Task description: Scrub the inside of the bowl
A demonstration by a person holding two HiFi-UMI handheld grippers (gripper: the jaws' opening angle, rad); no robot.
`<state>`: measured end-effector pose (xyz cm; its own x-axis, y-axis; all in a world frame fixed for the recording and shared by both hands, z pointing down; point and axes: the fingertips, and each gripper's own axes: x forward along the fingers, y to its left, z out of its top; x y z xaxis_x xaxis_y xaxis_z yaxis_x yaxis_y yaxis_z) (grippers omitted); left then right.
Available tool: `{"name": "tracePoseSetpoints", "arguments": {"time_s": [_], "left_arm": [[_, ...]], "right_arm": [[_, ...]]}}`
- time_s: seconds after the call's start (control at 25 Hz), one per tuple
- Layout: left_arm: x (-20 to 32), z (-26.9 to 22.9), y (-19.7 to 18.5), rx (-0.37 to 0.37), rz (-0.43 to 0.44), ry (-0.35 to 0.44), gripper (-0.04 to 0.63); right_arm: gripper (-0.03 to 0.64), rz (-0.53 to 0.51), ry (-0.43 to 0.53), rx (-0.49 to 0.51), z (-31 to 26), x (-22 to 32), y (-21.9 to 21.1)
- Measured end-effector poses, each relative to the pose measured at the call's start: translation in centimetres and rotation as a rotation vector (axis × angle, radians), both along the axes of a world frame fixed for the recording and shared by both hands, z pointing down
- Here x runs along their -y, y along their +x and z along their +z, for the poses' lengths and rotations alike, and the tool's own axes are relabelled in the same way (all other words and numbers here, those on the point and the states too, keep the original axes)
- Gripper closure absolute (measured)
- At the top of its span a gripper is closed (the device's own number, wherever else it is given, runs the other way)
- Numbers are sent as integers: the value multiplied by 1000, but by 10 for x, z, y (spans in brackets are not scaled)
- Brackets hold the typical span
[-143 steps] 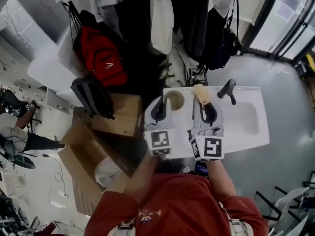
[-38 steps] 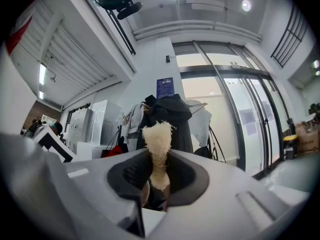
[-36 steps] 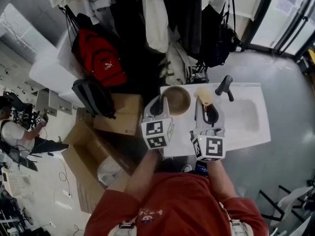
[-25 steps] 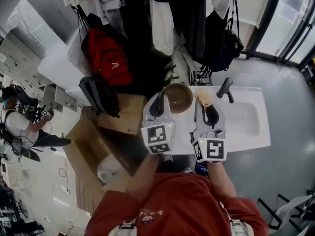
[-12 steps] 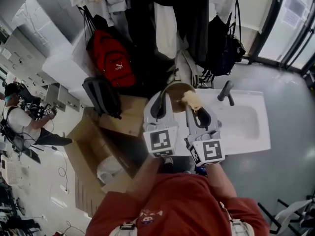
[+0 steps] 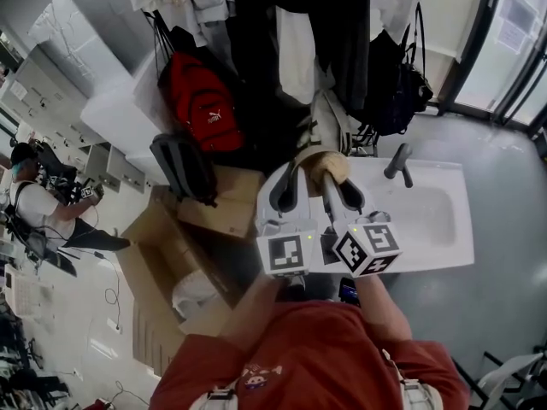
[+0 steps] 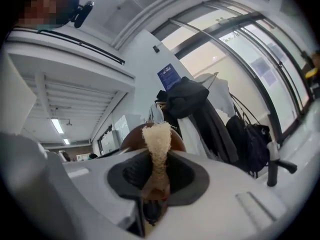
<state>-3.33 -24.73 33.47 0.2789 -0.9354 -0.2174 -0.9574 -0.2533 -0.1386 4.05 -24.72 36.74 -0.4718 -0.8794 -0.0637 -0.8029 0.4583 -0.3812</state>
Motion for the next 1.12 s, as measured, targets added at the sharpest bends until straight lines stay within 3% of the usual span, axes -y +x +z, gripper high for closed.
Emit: {"name": "tracePoseSetpoints", "arguments": {"time_s": [0.24,0.6,0.72,0.92,1.12], "left_arm": [[-3,-6,-4,32,-10,37,565],[-9,-2,12,112,36,75,552],[-8,-1,14,124,47,70,549],[-7,1,17,171,69,74,546],[-9,0,18,191,87,101,546]], "right_arm": [[541,-83,-101,128,6,4,-14],[541,-275,-387,580,29,11,-17],[541,-314,-479,678,39,14,-16],[541,-374,-550,799,42,16,-17],[541,-454,-664,1038,44,14,-21]]}}
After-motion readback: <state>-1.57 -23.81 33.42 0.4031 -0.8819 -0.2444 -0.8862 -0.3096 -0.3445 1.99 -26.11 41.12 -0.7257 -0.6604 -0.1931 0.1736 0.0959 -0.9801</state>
